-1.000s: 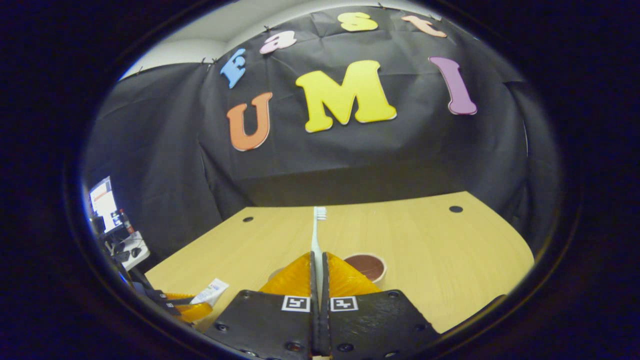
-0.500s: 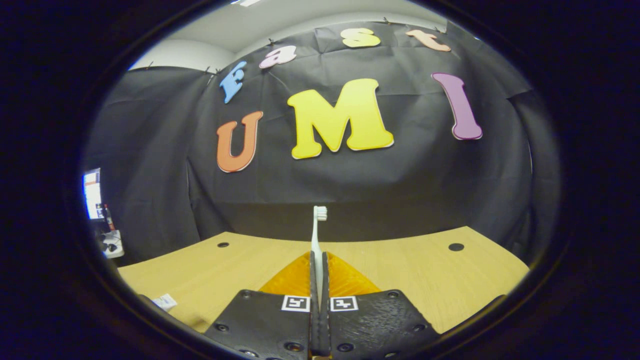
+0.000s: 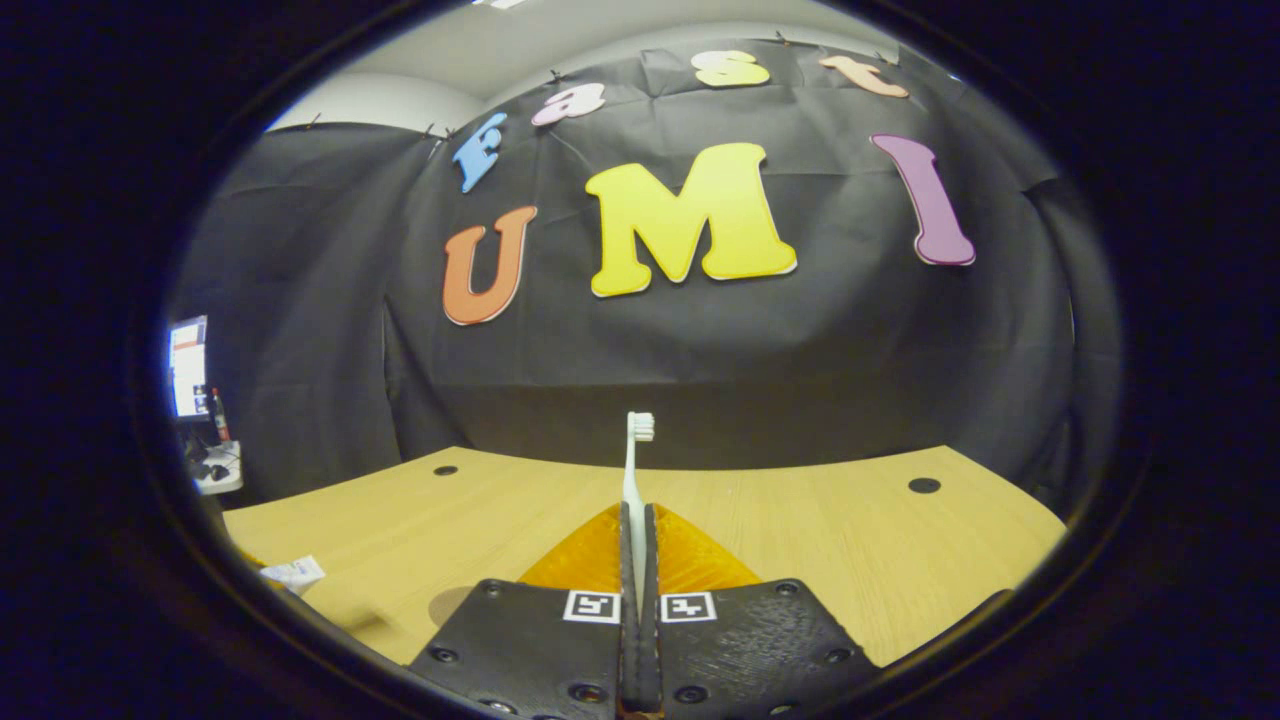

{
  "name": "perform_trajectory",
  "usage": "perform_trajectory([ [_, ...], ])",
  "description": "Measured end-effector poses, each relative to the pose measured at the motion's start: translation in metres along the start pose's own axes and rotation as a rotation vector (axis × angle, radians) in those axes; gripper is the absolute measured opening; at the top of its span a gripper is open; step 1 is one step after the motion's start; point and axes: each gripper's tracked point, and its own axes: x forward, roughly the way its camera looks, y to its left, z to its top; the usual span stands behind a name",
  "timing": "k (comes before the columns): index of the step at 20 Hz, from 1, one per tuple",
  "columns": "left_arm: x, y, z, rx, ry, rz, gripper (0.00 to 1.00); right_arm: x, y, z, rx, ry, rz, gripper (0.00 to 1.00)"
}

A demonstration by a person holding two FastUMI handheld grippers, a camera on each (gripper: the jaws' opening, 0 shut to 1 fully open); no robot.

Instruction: Put the toothbrush and toothpaste on the desktop into the cup, then pick up the cup and place it on the coaster on the desktop.

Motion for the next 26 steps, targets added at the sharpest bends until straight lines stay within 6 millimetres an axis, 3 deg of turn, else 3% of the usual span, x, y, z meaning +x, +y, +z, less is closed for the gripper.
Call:
perform_trajectory([
  [5,0.002,-0.003,0.000,0.004,0.002,-0.001,0.27,-0.004,0.000,-0.011,-0.051,-0.039,0.000,0.01],
  [10,0.007,-0.008,0.003,-0.005,-0.008,-0.001,0.27,-0.025,-0.001,-0.028,-0.053,-0.016,-0.011,0.07],
  [12,0.007,-0.016,0.010,-0.017,-0.037,-0.018,0.27,-0.036,-0.004,-0.024,-0.044,-0.014,-0.018,0.43],
  [13,0.007,-0.024,0.017,-0.026,-0.062,-0.033,0.27,-0.043,-0.007,-0.020,-0.037,-0.016,-0.029,0.52],
  [15,0.011,-0.042,0.033,-0.044,-0.108,-0.066,0.27,-0.064,-0.011,-0.006,-0.018,-0.027,-0.035,0.54],
  [16,0.013,-0.052,0.041,-0.048,-0.132,-0.089,0.27,-0.077,-0.014,0.003,-0.008,-0.039,-0.040,0.60],
  [17,0.016,-0.065,0.049,-0.044,-0.150,-0.109,0.27,-0.089,-0.018,0.010,-0.003,-0.053,-0.046,0.73],
  [18,0.019,-0.074,0.059,-0.037,-0.175,-0.125,0.27,-0.102,-0.022,0.016,-0.004,-0.063,-0.054,0.76],
  [23,0.050,-0.122,0.112,-0.035,-0.337,-0.198,0.27,-0.172,-0.035,0.030,-0.036,-0.120,-0.072,0.78],
  [26,0.073,-0.144,0.142,-0.038,-0.445,-0.236,0.27,-0.204,-0.046,0.024,0.006,-0.132,-0.079,0.79],
])
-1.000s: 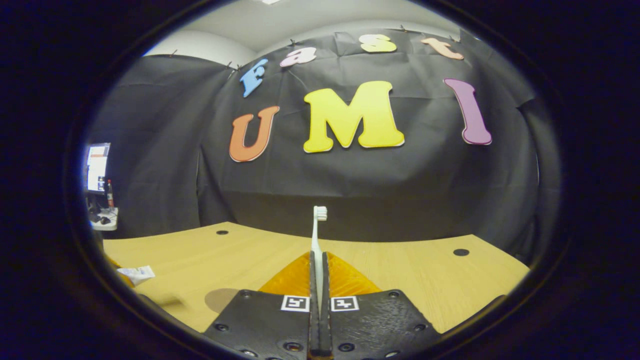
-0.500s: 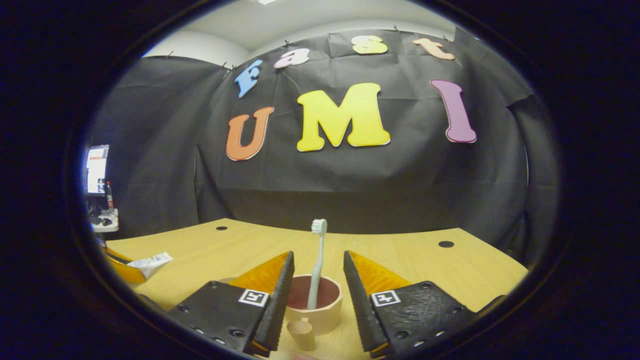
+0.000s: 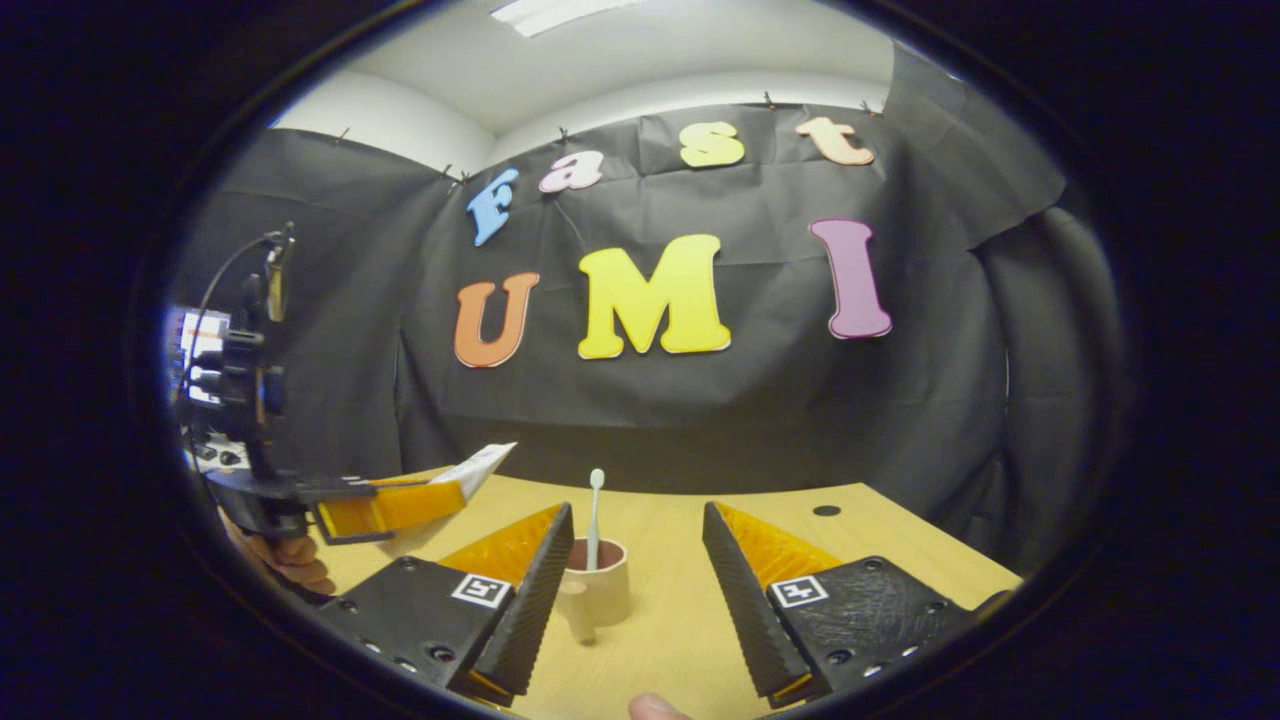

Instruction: Put the toothbrush and toothpaste on the desktop into the cup, then pick up the cup and place it on the coaster on the desktop.

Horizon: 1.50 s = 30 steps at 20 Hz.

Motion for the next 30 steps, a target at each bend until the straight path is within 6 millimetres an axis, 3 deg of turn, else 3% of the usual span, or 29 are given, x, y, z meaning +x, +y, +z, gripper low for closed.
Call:
perform_trajectory([
  [3,0.028,-0.015,0.014,0.034,-0.100,-0.039,0.27,-0.020,-0.013,-0.005,0.040,-0.002,-0.017,0.86],
  [6,0.053,-0.033,-0.004,0.037,-0.073,-0.080,0.22,-0.034,-0.016,-0.008,0.126,0.013,-0.005,0.87],
  [9,0.067,-0.044,-0.016,0.034,-0.052,-0.093,0.31,-0.041,-0.025,-0.009,0.221,0.020,0.001,0.89],
  [10,0.069,-0.047,-0.018,0.040,-0.059,-0.094,0.27,-0.042,-0.031,-0.010,0.237,0.020,-0.009,0.89],
  [13,0.078,-0.048,-0.023,0.061,-0.080,-0.082,0.28,-0.048,-0.041,-0.013,0.250,0.012,-0.026,0.89],
  [16,0.085,-0.048,-0.034,0.105,-0.076,-0.065,0.29,-0.054,-0.037,-0.014,0.241,0.009,-0.017,0.89],
  [17,0.087,-0.047,-0.036,0.113,-0.080,-0.056,0.29,-0.057,-0.035,-0.012,0.242,0.000,-0.012,0.85],
  [20,0.091,-0.044,-0.044,0.123,-0.075,-0.044,0.29,-0.062,-0.029,-0.010,0.220,-0.017,-0.001,0.89],
  [23,0.089,-0.044,-0.043,0.127,-0.086,-0.040,0.31,-0.065,-0.025,-0.007,0.184,-0.036,0.003,0.85],
  [24,0.090,-0.044,-0.041,0.127,-0.095,-0.041,0.33,-0.066,-0.022,-0.006,0.177,-0.042,0.006,0.89],
  [27,0.094,-0.042,-0.037,0.126,-0.119,-0.035,0.34,-0.063,-0.015,-0.011,0.166,-0.030,0.021,0.85],
  [29,0.098,-0.042,-0.038,0.134,-0.119,-0.034,0.34,-0.062,-0.013,-0.013,0.168,-0.023,0.025,0.89],
  [30,0.100,-0.043,-0.037,0.137,-0.125,-0.035,0.34,-0.063,-0.014,-0.014,0.165,-0.021,0.023,0.85],
])
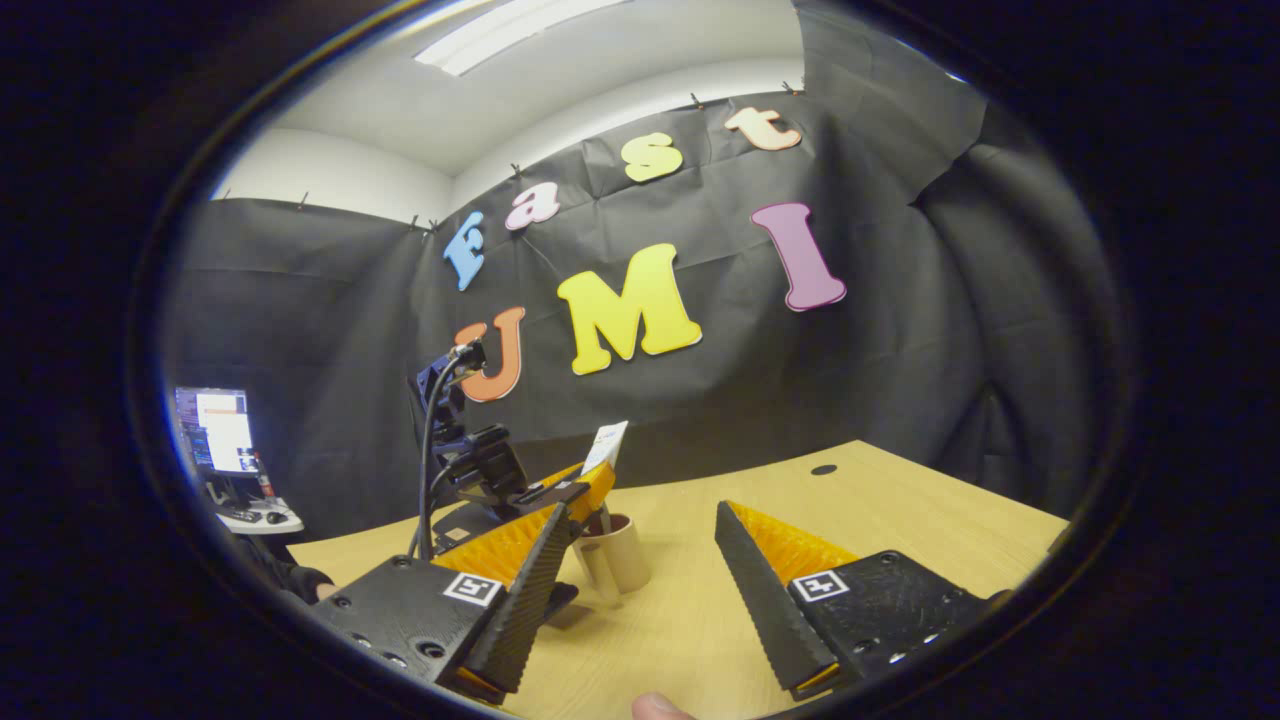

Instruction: Put the toothbrush and toothpaste on the desktop into the cup, then pick up the cup and place it on the coaster on the desktop.

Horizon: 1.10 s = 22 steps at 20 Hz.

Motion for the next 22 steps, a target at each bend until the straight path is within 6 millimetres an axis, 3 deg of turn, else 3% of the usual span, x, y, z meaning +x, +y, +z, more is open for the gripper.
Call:
perform_trajectory([
  [3,0.006,-0.004,0.008,0.025,-0.028,-0.009,0.34,0.000,-0.002,-0.004,-0.007,0.008,-0.003,0.89],
  [9,0.009,0.003,0.000,0.045,-0.010,-0.002,0.41,0.000,0.003,-0.002,-0.001,-0.001,0.014,0.85],
  [12,0.000,0.003,-0.004,0.025,0.011,-0.002,0.42,0.002,0.005,-0.003,-0.004,0.000,0.016,0.89],
  [15,-0.014,0.005,-0.007,-0.006,0.039,0.000,0.42,0.004,0.005,-0.010,-0.007,0.017,0.008,0.89],
  [16,-0.020,0.005,-0.005,-0.007,0.047,0.000,0.43,0.006,0.003,-0.013,-0.011,0.030,-0.004,0.85],
  [18,-0.033,0.008,0.001,0.009,0.062,0.010,0.58,0.011,0.006,-0.021,-0.018,0.066,-0.007,0.93],
  [19,-0.039,0.010,0.004,0.020,0.070,0.018,0.61,0.012,0.007,-0.022,-0.027,0.087,-0.011,0.95],
  [21,-0.055,0.019,0.011,0.041,0.086,0.047,0.85,0.017,0.011,-0.018,-0.046,0.121,-0.006,0.95],
  [22,-0.064,0.023,0.014,0.044,0.098,0.059,0.83,0.020,0.012,-0.015,-0.059,0.138,-0.009,0.96],
])
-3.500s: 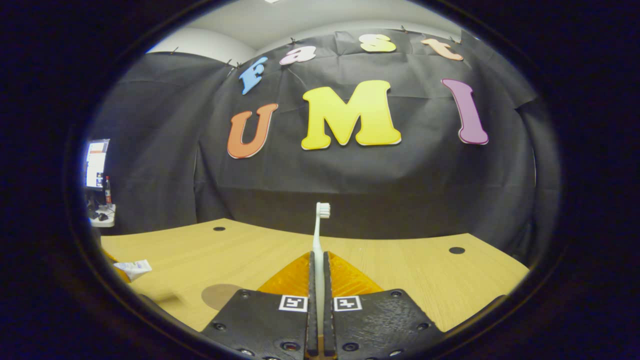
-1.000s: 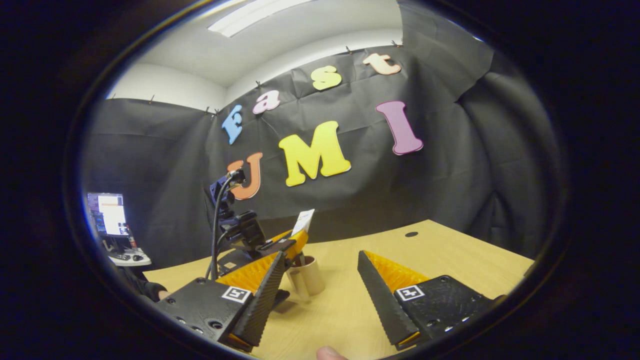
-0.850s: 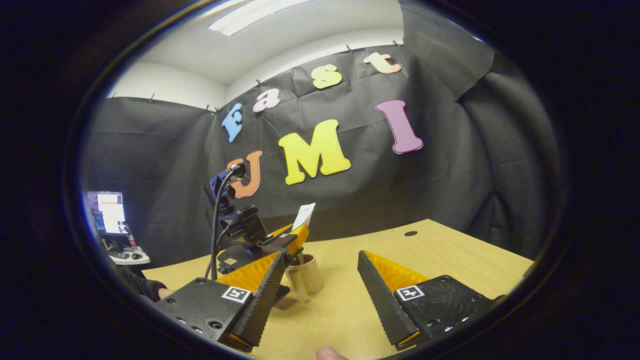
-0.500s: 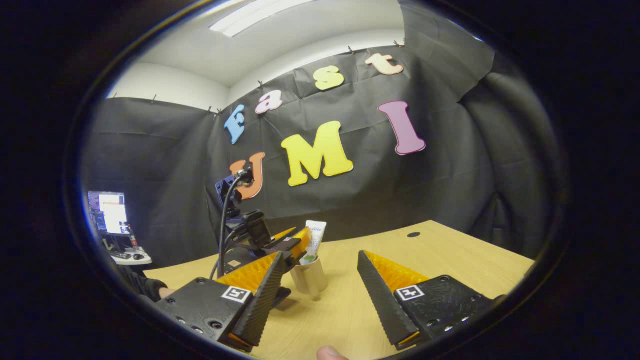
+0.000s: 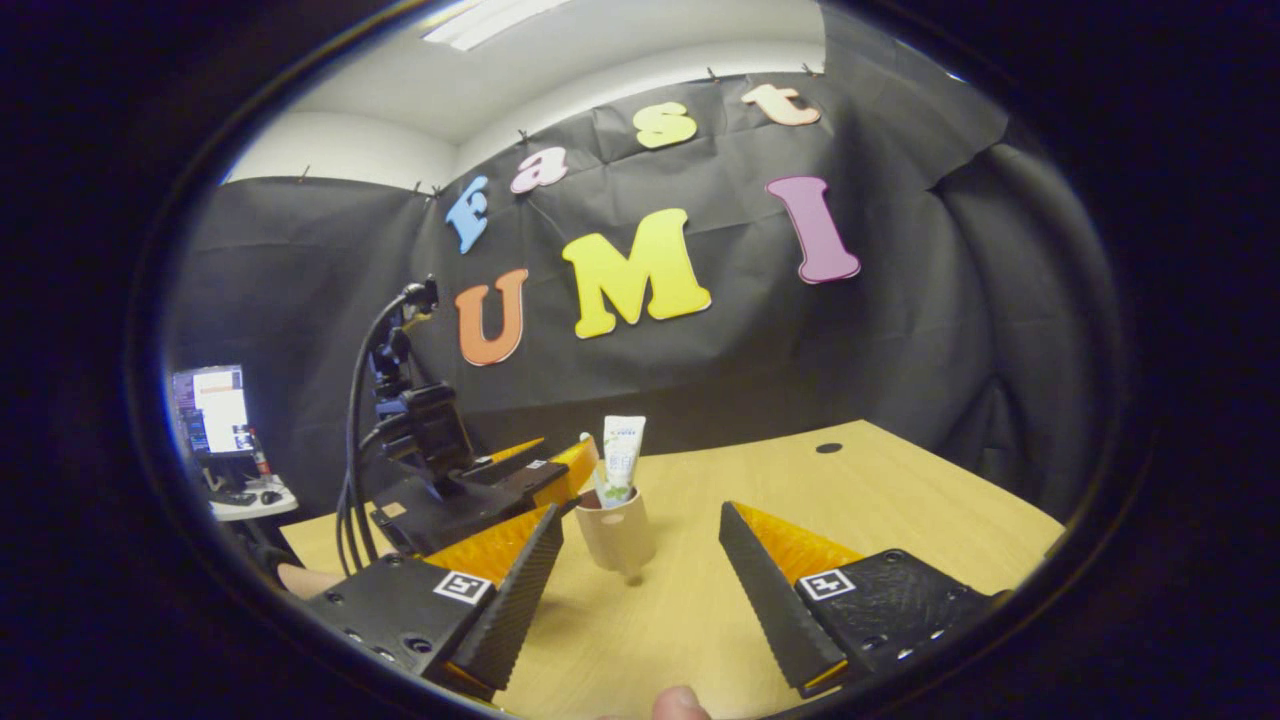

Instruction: Put the toothbrush and toothpaste on the desktop into the cup, then pick up the cup and place it on the coaster on the desktop.

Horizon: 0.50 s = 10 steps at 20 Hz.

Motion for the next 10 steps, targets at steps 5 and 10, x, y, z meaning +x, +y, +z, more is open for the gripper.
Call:
perform_trajectory([
  [5,-0.046,0.025,0.005,-0.082,0.050,0.034,0.97,0.020,0.006,0.019,-0.020,0.119,-0.014,0.95],
  [10,-0.093,0.074,0.000,-0.117,0.109,0.123,0.97,0.068,0.014,0.013,-0.114,0.296,0.031,0.95],
])
